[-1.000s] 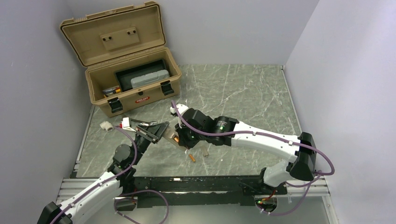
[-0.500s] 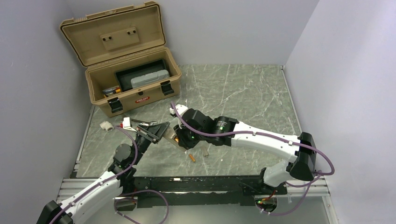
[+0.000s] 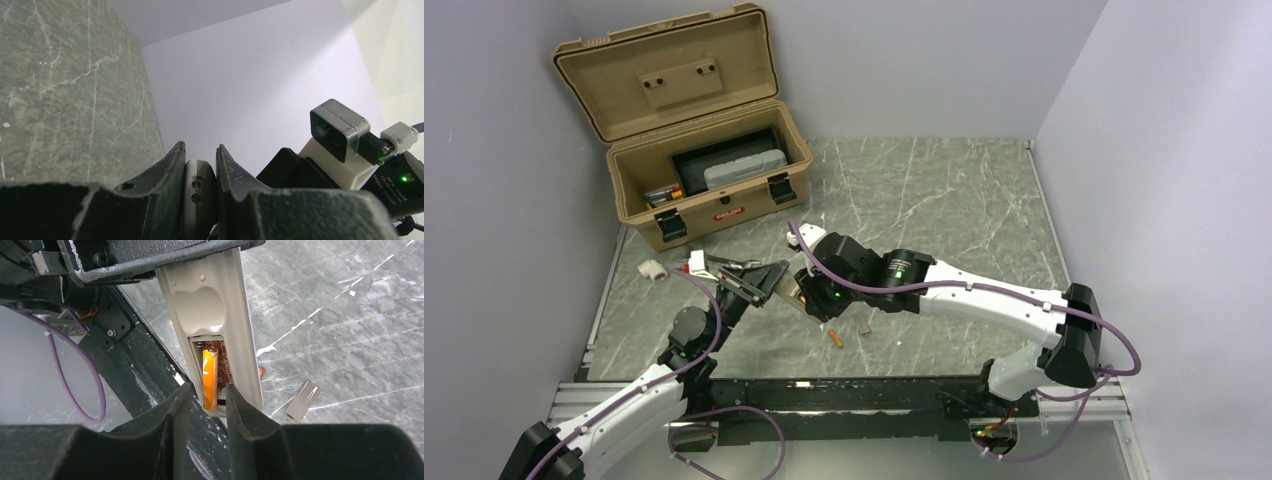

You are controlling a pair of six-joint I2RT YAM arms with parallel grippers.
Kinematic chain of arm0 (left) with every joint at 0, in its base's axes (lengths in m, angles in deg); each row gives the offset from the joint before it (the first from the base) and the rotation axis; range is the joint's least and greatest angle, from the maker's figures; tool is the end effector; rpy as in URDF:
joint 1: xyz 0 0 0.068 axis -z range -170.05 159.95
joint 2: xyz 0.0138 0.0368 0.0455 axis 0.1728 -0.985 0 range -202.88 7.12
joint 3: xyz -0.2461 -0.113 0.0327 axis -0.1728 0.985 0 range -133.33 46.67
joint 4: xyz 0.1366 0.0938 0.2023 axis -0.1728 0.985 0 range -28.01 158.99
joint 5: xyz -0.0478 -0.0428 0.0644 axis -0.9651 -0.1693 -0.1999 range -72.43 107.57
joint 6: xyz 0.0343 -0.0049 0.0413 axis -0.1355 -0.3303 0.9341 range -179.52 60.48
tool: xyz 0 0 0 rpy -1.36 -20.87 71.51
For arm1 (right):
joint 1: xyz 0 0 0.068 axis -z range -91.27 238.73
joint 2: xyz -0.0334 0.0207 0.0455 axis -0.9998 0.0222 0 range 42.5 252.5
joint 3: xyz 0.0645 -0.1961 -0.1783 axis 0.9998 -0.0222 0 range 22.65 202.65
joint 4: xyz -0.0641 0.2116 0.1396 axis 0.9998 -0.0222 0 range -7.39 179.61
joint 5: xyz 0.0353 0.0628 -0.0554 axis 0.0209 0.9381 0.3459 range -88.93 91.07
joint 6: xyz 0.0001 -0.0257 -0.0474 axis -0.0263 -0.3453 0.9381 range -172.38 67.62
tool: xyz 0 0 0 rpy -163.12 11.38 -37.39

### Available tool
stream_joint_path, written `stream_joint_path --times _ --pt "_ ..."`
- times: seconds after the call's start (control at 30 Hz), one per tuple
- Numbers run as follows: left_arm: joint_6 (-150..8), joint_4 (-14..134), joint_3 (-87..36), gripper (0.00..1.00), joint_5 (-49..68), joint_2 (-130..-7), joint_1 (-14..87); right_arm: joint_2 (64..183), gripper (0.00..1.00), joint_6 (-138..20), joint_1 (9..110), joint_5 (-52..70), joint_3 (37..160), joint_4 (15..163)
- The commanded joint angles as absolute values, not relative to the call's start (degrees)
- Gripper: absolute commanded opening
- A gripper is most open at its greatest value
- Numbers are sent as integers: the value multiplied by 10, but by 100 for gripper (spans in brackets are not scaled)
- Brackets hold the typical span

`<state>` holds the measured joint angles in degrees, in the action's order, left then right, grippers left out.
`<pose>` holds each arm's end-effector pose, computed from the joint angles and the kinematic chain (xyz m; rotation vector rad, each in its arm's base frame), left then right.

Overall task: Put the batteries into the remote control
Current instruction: Load the battery into the remote control.

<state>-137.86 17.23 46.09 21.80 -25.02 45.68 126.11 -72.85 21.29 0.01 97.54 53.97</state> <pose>0.1178 -0.0815 0.2017 -0.6255 1.4071 -1.5971 0.1236 0.2954 0.3213 -0.9735 2.2647 0.7034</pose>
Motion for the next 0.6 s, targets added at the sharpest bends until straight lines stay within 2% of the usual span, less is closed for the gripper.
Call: stream_joint_path --times 0.0,0.57 --pt "-1391 120 536 0 211 -252 459 1233 35 -720 213 -12 988 535" --pt "-1395 131 540 0 209 -245 459 1205 39 -709 213 -28 994 537"
